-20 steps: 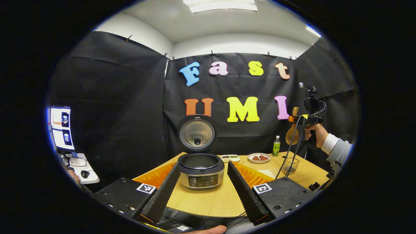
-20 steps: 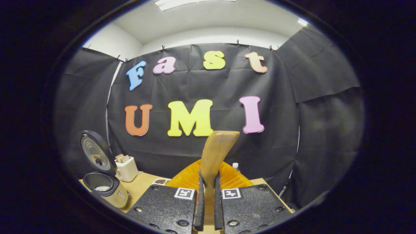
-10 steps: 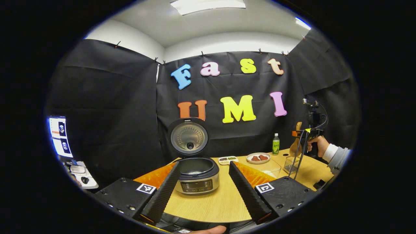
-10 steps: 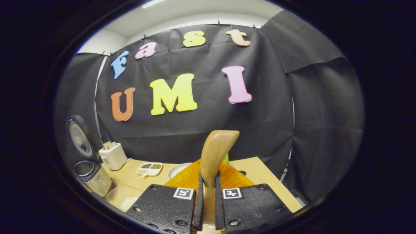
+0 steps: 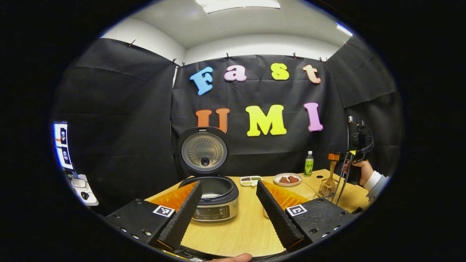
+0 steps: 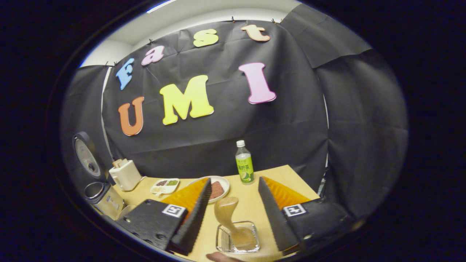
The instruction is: Close the left gripper, press the button to open the rice cooker; take a wooden spoon from the chopstick holder with the right hand, scoop a spoonful of rice and pour it into the rice cooker, then put the wooden spoon back into the chopstick holder.
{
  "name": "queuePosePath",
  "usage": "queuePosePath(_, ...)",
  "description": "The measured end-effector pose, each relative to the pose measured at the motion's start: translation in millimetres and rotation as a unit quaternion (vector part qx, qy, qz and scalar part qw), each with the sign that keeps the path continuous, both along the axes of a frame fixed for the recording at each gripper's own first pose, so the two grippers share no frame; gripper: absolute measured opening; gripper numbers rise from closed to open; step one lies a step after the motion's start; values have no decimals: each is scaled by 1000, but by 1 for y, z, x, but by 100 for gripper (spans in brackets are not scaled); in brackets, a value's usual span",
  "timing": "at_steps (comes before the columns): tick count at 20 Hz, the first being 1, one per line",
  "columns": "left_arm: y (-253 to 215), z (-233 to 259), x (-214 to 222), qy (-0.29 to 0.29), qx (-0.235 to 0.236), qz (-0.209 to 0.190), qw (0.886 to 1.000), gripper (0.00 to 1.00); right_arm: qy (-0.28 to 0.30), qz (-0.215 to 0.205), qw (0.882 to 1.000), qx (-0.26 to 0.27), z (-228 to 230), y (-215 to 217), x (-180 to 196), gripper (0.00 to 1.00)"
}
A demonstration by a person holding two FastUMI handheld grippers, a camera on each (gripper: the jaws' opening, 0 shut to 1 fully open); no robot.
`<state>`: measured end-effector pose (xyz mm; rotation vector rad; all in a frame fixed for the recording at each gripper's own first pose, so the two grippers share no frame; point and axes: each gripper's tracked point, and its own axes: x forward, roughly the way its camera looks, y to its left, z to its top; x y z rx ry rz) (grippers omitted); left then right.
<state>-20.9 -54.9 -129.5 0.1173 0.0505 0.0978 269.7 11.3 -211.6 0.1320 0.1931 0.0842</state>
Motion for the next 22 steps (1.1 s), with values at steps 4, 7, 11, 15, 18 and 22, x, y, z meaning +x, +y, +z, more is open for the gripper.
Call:
queuePosePath(4, 11, 3, 20, -8, 0, 10, 1000, 96, -23, -23, 999, 5, 21, -11, -22, 100)
queuePosePath(7, 27, 12, 36, -16, 3, 22, 1000, 96, -43, -25, 999, 13, 40, -14, -48, 100)
queuePosePath(11, 51, 27, 59, -37, 23, 30, 999, 95, -55, -61, 996, 25, 54, -24, -97, 98)
queuePosePath(15, 66, 35, 75, -22, 26, 30, 999, 96, -64, -65, 996, 7, 69, -20, -152, 100)
queuePosePath(18, 74, 57, 89, -30, 28, 29, 999, 96, -92, -73, 993, -14, 98, -22, -195, 100)
queuePosePath(22, 81, 89, 115, -40, 17, 33, 999, 95, -104, -63, 992, -21, 122, -16, -241, 100)
